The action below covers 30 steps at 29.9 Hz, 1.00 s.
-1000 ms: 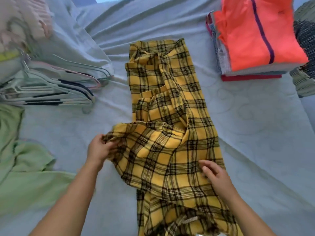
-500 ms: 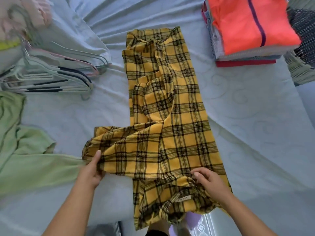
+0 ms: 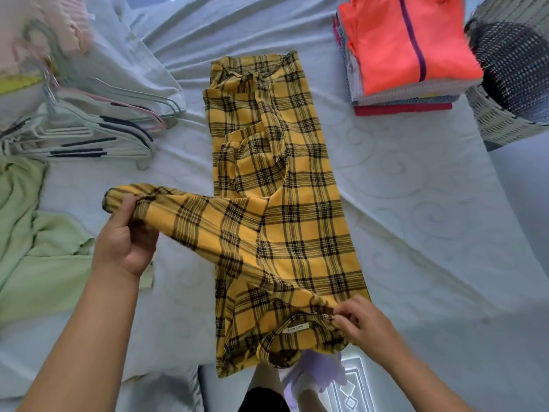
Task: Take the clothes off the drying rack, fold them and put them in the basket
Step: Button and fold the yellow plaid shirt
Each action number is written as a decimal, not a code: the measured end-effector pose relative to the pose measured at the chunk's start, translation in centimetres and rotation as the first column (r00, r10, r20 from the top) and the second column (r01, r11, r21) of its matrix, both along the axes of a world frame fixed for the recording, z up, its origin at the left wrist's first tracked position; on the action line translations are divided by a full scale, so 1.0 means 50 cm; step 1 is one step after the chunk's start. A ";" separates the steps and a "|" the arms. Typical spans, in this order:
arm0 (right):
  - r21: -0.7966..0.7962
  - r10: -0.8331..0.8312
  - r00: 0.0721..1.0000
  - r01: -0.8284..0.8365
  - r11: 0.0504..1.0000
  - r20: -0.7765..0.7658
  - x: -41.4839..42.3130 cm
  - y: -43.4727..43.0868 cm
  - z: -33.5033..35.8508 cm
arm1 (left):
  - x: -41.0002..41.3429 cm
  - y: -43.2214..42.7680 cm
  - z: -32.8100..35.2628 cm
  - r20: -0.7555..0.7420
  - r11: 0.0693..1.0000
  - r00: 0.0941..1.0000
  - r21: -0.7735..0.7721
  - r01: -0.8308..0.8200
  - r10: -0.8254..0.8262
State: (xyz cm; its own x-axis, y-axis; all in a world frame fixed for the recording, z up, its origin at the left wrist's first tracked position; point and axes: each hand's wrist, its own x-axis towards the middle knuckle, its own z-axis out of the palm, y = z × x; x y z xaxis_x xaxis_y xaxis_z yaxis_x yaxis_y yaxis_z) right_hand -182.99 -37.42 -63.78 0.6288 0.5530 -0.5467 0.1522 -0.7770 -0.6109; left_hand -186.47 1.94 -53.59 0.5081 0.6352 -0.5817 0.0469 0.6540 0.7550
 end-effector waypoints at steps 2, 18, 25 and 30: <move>-0.002 0.035 0.999 -0.035 0.999 0.016 -0.003 0.008 -0.004 | 0.034 -0.012 0.003 0.005 0.999 1.000 0.042 -0.024 0.024; -0.112 -0.421 0.817 0.412 0.904 -0.394 0.027 -0.030 -0.045 | 0.306 -0.241 -0.076 -0.391 0.602 0.751 0.449 0.661 -0.532; -0.052 -0.465 0.780 0.490 0.870 -0.420 0.024 -0.005 -0.037 | 0.053 -0.287 -0.185 -0.654 0.669 0.695 0.376 0.641 -0.299; -0.053 -0.556 0.712 0.595 0.802 -0.429 0.020 0.024 -0.039 | -0.092 -0.415 -0.185 -0.681 0.362 0.381 0.180 0.915 -0.625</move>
